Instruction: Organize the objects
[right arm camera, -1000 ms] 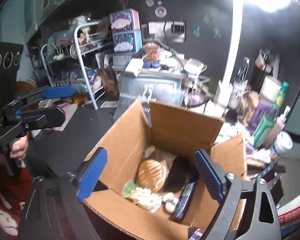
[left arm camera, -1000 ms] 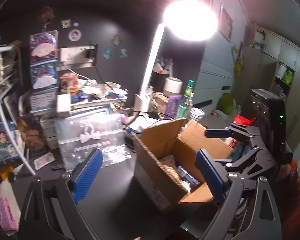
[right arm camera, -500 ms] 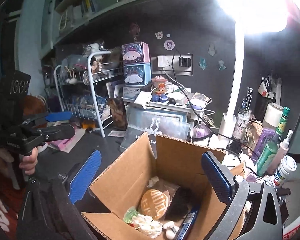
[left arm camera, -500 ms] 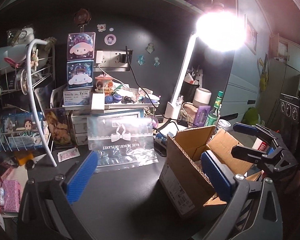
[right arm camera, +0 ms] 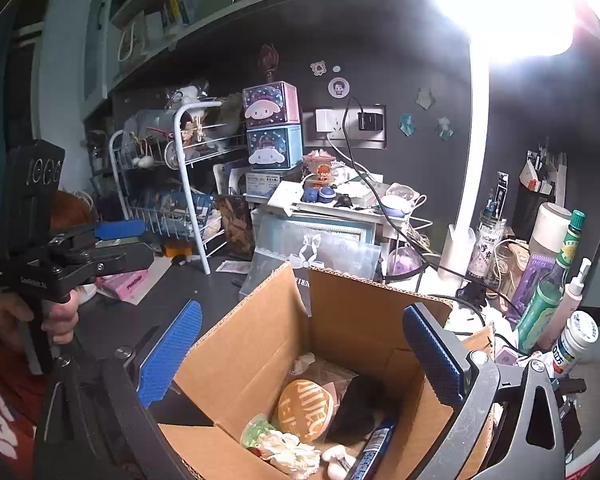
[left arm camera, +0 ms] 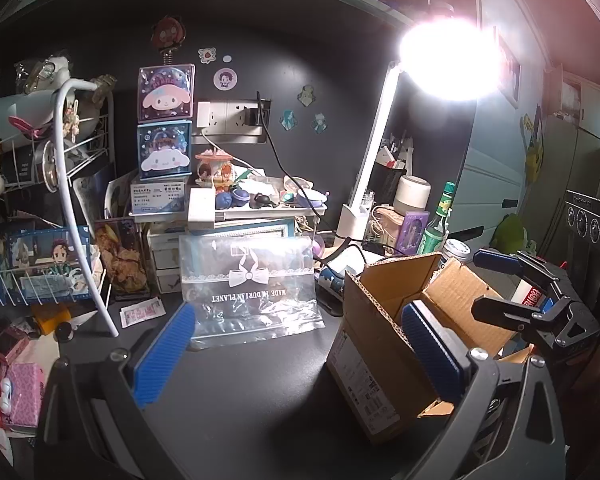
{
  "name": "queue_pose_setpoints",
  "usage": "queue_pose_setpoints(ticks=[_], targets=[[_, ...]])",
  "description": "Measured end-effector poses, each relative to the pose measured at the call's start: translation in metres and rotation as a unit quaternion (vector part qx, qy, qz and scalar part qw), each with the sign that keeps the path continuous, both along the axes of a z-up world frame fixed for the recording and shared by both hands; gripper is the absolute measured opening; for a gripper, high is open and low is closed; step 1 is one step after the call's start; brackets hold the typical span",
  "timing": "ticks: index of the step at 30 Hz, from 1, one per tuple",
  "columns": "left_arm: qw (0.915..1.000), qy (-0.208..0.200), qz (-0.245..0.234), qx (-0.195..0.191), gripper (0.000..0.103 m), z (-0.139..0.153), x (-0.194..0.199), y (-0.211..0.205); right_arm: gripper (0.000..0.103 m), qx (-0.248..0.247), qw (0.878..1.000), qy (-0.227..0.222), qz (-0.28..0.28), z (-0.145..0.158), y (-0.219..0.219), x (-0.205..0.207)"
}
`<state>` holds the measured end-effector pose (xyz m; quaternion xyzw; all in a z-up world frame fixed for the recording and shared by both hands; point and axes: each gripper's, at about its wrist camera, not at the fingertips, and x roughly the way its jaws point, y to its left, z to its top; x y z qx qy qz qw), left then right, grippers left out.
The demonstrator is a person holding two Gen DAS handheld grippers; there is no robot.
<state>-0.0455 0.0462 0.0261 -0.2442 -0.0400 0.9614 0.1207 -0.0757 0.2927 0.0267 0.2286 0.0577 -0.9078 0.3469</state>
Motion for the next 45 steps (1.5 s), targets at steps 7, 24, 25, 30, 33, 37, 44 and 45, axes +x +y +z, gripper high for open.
queue_pose_setpoints(ticks=[7,24,25,30,33,37,44,45], targets=[[1.0,0.001,0.001,0.0,0.102,0.0005,0.0001,0.0,0.101,-0.001,1.0,-0.003,-0.001,-0.0006,0.0005,-0.0007],[1.0,0.002,0.002,-0.001,0.102,0.0012,0.0007,-0.0008,0.101,-0.001,1.0,-0.002,-0.001,-0.0005,0.0008,-0.001],[1.0,0.002,0.002,-0.001,0.102,0.0013,0.0005,-0.0011,0.101,0.0,1.0,-0.002,-0.002,-0.001,0.0007,-0.0005],[1.0,0.002,0.001,0.0,0.102,0.0012,0.0011,-0.0014,0.101,-0.001,1.0,-0.003,-0.002,-0.001,0.0006,-0.0002],[1.0,0.002,0.001,0.0,0.102,0.0012,0.0011,-0.0015,0.101,-0.001,1.0,-0.004,-0.003,-0.0009,0.0009,0.0001],[1.0,0.002,-0.003,0.001,0.102,0.0007,0.001,-0.0016,0.101,-0.002,1.0,-0.005,-0.004,-0.0018,0.0009,0.0001],[1.0,0.002,-0.002,-0.001,0.102,0.0,0.0003,-0.0009,0.101,-0.001,1.0,-0.005,-0.006,-0.0029,0.0013,0.0008],[1.0,0.002,-0.002,-0.001,0.102,0.0,0.0003,-0.0009,0.101,-0.001,1.0,-0.005,-0.006,-0.0034,0.0014,0.0016]])
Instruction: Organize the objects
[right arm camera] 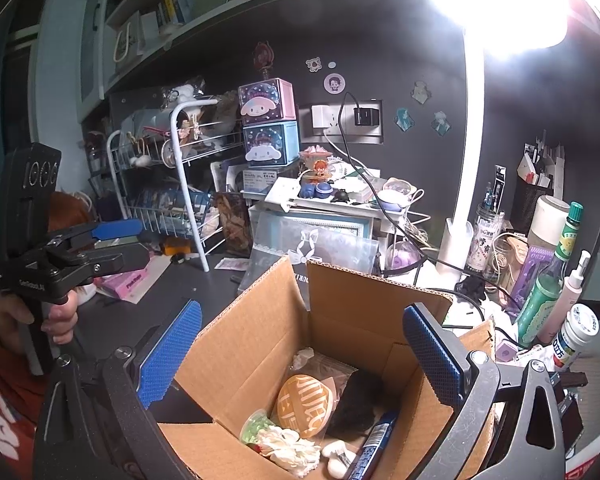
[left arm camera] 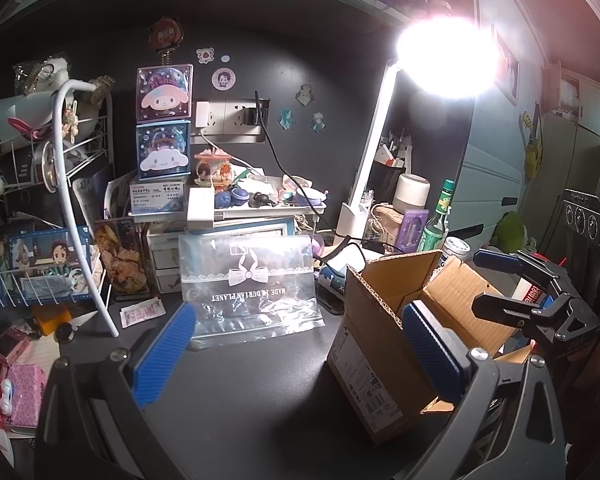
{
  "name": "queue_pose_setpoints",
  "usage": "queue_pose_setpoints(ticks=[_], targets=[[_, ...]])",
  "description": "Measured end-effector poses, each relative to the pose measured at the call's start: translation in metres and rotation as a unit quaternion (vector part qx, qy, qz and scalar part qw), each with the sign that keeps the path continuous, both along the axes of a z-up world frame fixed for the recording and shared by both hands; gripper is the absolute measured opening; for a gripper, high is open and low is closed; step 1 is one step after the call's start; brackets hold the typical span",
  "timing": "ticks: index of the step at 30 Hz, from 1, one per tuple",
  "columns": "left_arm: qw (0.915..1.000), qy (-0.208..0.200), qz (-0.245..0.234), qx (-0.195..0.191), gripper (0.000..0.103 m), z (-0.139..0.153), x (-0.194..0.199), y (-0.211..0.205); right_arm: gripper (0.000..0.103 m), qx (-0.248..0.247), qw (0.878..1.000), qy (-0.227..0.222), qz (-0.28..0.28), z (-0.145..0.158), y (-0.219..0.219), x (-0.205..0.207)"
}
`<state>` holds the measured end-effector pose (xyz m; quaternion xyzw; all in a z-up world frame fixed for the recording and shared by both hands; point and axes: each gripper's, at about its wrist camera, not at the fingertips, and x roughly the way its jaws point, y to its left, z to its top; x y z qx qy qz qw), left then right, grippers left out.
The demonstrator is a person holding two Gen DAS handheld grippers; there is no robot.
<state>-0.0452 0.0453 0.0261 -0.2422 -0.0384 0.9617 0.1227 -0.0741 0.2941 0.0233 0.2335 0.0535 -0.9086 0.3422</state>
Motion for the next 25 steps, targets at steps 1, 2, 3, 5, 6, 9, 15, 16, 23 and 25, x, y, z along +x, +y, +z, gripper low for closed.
queue_pose_setpoints(ticks=[1,2,3,5,6,9,15,16,23,25], targets=[[1.0,0.0,0.0,0.0,0.102,-0.0001,0.0003,-0.0005,0.101,0.0,1.0,0.0,0.0,0.0005,-0.0001,-0.0008],[1.0,0.0,-0.001,0.0,0.102,0.0,-0.0001,-0.0002,0.101,0.0,1.0,0.0,-0.001,0.0007,-0.0002,-0.0009],[1.0,0.0,-0.001,0.0,0.102,-0.0001,0.0001,-0.0006,0.101,0.0,1.0,0.0,-0.001,0.0002,0.0,0.0],[1.0,0.0,0.0,0.0,0.102,0.0001,0.0,-0.0001,0.101,0.0,1.0,0.0,0.0,0.0008,0.0,-0.0013],[1.0,0.0,0.0,0.0,0.102,0.0001,0.0001,-0.0002,0.101,0.0,1.0,0.0,0.0,0.0003,0.0001,-0.0001],[1.0,0.001,0.0,0.001,0.102,0.0001,0.0003,-0.0006,0.101,0.0,1.0,0.0,-0.001,0.0006,0.0,-0.0003],[1.0,0.001,0.0,0.001,0.102,0.0003,0.0004,-0.0001,0.101,0.0,1.0,-0.001,-0.001,0.0012,-0.0004,-0.0007],[1.0,0.001,0.0,0.001,0.102,0.0003,0.0004,0.0,0.101,0.0,1.0,0.0,-0.001,0.0012,-0.0004,-0.0005],[1.0,0.003,-0.001,0.002,0.102,0.0003,0.0008,-0.0004,0.101,0.0,1.0,-0.001,-0.001,0.0014,-0.0004,-0.0006],[1.0,0.003,0.0,0.002,0.102,0.0003,-0.0001,-0.0002,0.101,0.0,1.0,-0.001,-0.001,0.0014,-0.0005,-0.0004]])
